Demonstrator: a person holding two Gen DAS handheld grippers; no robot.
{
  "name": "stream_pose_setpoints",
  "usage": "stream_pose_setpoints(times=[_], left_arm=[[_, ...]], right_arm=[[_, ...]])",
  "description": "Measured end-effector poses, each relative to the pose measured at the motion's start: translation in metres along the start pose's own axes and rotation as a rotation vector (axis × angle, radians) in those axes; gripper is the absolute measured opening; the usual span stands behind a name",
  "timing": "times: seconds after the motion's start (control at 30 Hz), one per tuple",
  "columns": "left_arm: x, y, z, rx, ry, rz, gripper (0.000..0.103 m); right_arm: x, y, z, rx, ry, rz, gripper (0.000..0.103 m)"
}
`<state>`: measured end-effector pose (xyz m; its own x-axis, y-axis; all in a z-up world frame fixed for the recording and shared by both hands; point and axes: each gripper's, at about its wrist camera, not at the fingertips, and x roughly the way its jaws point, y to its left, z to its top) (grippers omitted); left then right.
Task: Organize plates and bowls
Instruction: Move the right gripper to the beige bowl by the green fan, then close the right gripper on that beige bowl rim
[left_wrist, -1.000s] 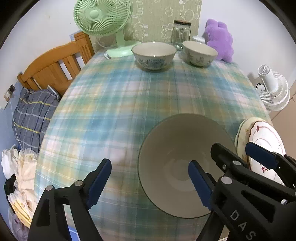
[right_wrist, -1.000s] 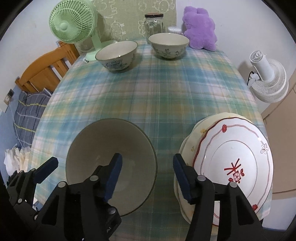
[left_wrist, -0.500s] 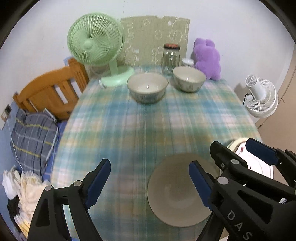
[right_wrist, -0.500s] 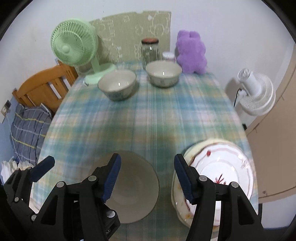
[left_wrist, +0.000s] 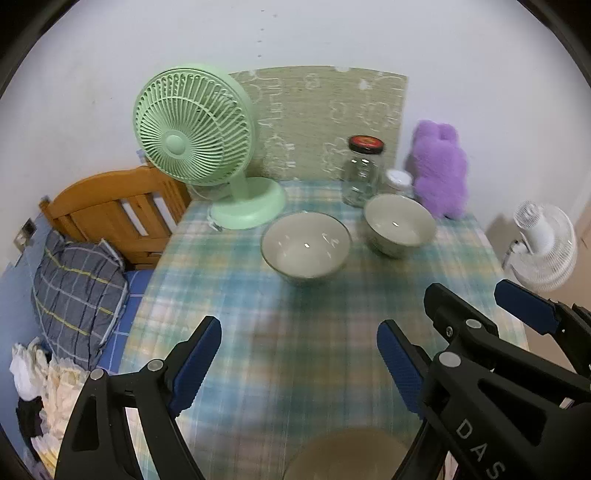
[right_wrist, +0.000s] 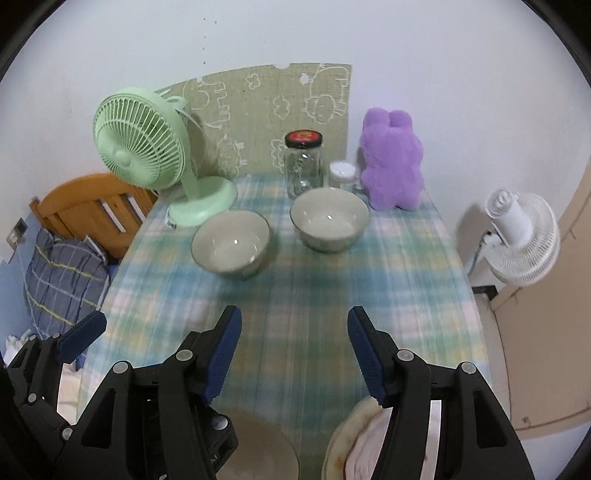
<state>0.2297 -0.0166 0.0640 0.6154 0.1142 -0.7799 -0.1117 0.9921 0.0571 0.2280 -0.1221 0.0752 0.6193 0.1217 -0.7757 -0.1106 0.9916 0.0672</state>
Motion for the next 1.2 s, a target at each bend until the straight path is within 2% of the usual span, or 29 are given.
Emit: stream_pose_setpoints(times=[0.3,0.63,0.8,0.87,1.03,1.07,1.2], left_arm=[[0.047,0.008,0.044,-0.095,0.013,0.066,0.087],[0.102,0.021,0.073,-0.129,0.023,0.116,0.084],[0.132,0.028,0.073,-0.145,0.044,0.112,0.08],[0.141,0.03,0.072,-0.147,0.055,0.113,0.076],[0.16,0.033,0.069,-0.15,0.07,0.125,0.074],[0.164,0.035,0.068,-0.165,0.078,0.126,0.069],[0.179,0.038,0.064,-0.193,0.102,0.126,0.062]], right_arm=[[0.055,0.009,0.057,-0.081,0.013,0.074,0.064],[0.12,0.025,0.101,-0.099,0.048,0.124,0.064],[0.153,0.032,0.109,-0.118,0.065,0.129,0.063],[0.164,0.034,0.108,-0.119,0.076,0.128,0.063],[0.188,0.04,0.106,-0.125,0.097,0.12,0.061],[0.191,0.04,0.106,-0.126,0.1,0.122,0.061],[0.205,0.044,0.103,-0.134,0.111,0.113,0.052]])
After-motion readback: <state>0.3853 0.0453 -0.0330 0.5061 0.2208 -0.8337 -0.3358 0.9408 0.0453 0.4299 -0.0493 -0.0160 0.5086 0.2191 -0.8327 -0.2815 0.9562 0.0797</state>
